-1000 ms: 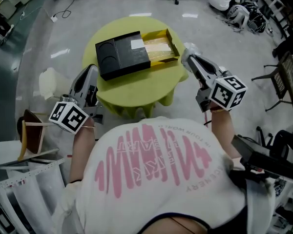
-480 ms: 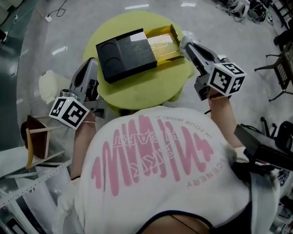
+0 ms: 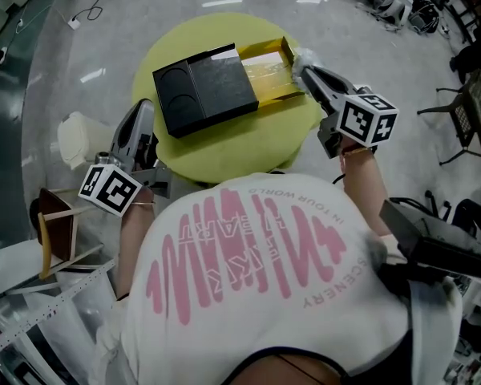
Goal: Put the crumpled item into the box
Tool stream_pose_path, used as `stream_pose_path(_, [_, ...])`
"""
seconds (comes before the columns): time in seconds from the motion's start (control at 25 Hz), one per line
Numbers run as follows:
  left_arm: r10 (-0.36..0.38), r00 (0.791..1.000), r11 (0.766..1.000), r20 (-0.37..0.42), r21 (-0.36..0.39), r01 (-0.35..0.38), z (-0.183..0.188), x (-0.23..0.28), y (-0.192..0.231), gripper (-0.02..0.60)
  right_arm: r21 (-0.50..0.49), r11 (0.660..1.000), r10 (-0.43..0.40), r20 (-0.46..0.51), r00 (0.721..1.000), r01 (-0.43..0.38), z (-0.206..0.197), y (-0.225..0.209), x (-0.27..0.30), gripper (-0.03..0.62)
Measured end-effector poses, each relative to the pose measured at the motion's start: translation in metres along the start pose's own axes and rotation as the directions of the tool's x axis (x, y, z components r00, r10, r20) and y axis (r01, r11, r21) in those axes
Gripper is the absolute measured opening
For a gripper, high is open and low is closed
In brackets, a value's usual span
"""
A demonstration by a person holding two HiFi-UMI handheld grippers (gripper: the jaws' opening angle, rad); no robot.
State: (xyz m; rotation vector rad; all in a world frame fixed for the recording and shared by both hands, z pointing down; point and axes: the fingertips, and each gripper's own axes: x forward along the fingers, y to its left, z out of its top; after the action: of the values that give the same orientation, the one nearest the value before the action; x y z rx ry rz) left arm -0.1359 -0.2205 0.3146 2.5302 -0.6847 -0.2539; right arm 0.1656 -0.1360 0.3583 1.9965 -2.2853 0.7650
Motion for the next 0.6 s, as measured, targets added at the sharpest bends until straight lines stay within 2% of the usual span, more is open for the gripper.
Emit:
stream_pose_path(0.16, [0.027, 0.998, 0.998, -0.061, 0.058, -0.024, -0.013, 0.002, 0.003, 0.008, 0.014, 1.0, -0.021, -0.042, 0.999, 0.021, -0.007, -0.013, 0.011, 0.02])
stream_pose_path(0.32, [0.03, 0.998, 1.0, -0.064, -0.005, -0.031, -0.022, 0.005, 0.006, 0.008, 0.033, 0.999, -0.018, -0.075, 0.997, 0.02, -0.016, -0.019, 0.019, 0.021])
stream_pose_path(0.6, [0.085, 0.994, 0.996, -0.063, -0.032, -0.088, -0.042, 0.009, 0.0, 0.008, 0.021, 0.999, 0.041, -0.175, 0.984, -0.038, -0.032, -0.031, 0.041, 0.02])
